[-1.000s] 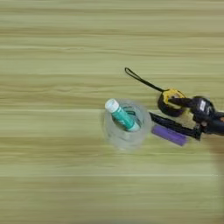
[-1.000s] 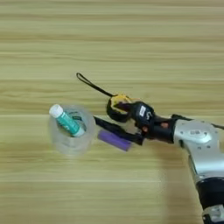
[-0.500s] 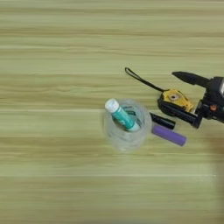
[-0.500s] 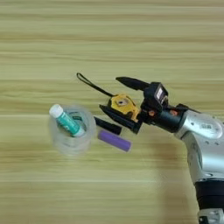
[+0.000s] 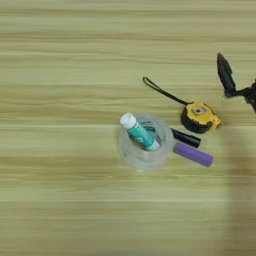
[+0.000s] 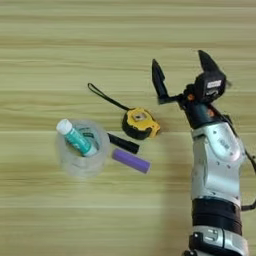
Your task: Move the objects on the table
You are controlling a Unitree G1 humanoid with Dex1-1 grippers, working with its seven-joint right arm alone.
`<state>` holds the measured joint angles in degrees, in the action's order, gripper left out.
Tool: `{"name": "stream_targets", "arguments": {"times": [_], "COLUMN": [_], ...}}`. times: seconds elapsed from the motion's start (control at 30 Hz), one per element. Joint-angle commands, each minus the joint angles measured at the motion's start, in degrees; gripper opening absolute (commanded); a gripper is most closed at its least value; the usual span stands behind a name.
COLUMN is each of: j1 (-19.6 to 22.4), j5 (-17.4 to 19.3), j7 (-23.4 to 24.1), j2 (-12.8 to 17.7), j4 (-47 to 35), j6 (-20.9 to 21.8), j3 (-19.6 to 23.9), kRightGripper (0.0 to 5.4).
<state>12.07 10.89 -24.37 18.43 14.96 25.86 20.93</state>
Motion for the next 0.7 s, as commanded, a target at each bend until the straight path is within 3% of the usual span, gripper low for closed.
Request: {"name": "stream_targets", "arguments": {"times": [0.03, 0.27, 0.5, 0.6, 0.7], "j1": [-0.8, -10.6, -16.5, -19.9, -20.7], "j5": [-5.3, -10.0, -9.6, -7.9, -5.6], "j7": [6.3, 11.3, 12.6, 12.2, 12.4], "j2": [0.7, -1.9, -5.3, -6.0, -6.7], "j4": [-2.6, -5.3, -10.4, -11.6, -11.0], "j6": [7.2, 11.4, 11.1, 10.8, 8.8], "j3": [1.3, -0.4, -3.2, -3.6, -3.3], "kRightGripper": [5.38, 5.38, 5.38, 5.38, 5.38]}}
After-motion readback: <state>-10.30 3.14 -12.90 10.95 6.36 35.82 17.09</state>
